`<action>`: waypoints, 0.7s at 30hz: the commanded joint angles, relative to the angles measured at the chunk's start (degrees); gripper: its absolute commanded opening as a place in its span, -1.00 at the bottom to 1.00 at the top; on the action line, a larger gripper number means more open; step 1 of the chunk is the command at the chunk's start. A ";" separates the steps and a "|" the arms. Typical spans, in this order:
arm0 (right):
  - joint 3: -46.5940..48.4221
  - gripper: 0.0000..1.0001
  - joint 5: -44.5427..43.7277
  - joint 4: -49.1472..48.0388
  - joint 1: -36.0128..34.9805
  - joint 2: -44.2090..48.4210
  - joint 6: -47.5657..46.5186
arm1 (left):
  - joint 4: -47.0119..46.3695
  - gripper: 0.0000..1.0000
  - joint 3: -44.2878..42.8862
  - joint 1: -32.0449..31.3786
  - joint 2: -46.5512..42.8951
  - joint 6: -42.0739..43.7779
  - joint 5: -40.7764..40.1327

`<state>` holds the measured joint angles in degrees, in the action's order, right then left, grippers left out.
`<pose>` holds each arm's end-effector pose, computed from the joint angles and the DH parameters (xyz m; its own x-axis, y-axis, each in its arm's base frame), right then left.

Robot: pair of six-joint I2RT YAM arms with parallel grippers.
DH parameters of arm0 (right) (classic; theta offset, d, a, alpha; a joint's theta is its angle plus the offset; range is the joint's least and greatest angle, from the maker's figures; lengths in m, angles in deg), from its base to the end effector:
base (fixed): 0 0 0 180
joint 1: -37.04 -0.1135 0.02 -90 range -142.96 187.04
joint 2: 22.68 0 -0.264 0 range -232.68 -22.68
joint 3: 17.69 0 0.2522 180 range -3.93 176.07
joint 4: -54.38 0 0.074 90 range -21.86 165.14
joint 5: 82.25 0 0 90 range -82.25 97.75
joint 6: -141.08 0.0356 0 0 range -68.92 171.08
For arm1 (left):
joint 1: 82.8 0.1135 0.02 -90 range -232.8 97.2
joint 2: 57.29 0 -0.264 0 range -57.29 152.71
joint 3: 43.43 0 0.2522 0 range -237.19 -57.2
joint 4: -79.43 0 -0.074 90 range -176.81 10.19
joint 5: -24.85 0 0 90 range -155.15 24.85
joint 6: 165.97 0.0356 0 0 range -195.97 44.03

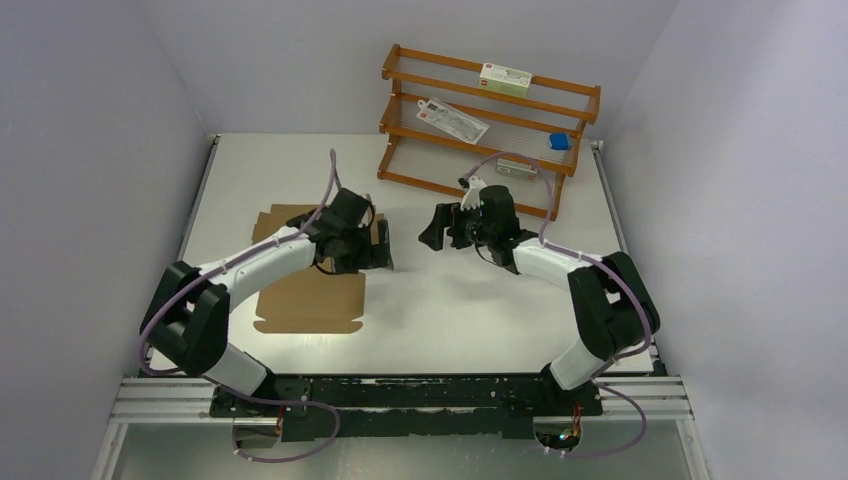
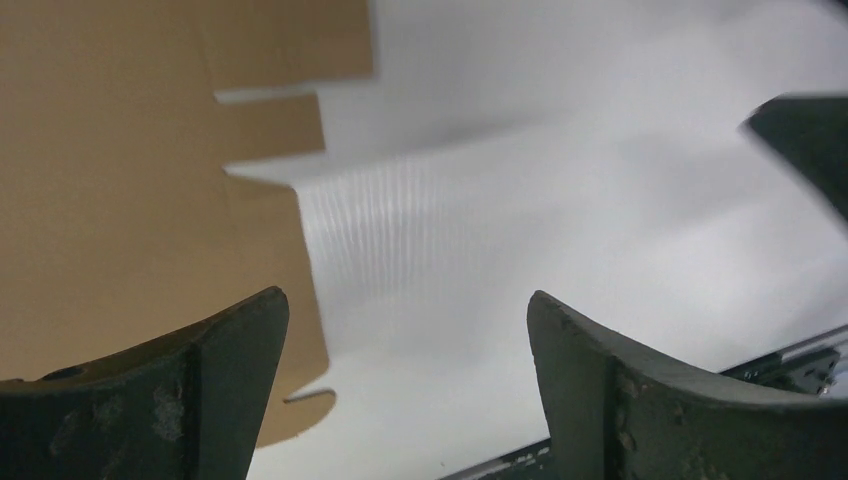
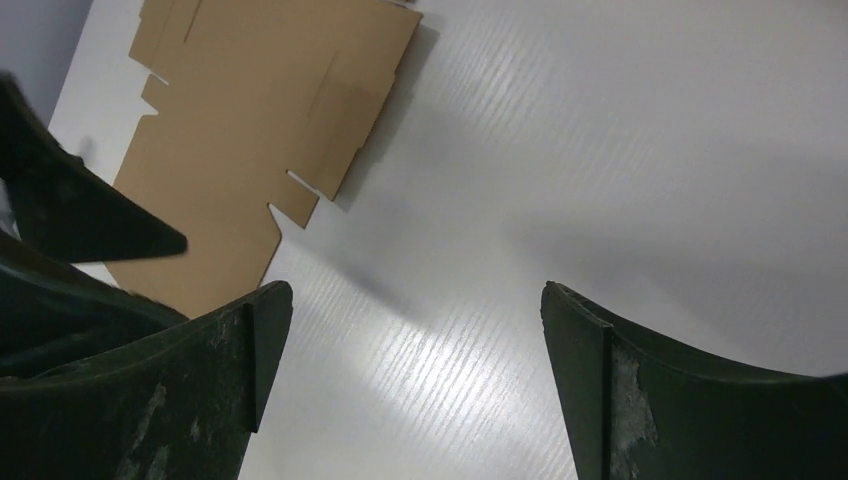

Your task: Fold the paper box

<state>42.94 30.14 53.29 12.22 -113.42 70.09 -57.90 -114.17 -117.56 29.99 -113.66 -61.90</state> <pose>0.2984 0.1530 0.1991 -0.6412 0.0353 -0.7666 -0.5094 0.7276 0.4595 0.2497 -0.1757 0.2113 -0.9211 -0.1038 -0.3753 0.0378 0.9354 -0.3515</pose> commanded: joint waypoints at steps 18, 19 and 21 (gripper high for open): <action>14.30 0.36 8.98 -18.84 -5.43 -28.09 27.37 | -2.86 0.96 -0.67 29.30 -6.05 17.43 -6.03; 15.10 0.31 9.25 -18.89 -5.54 -29.31 27.79 | -2.94 0.96 -0.49 29.39 -6.28 17.55 -5.73; 16.43 0.25 9.22 -18.89 -5.81 -30.81 28.45 | -3.06 0.96 -0.42 29.40 -6.66 17.65 -5.42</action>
<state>56.36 38.73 37.57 6.60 -141.60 95.01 -59.32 -115.39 -88.80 24.77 -97.73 -66.16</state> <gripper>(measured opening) 0.645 0.977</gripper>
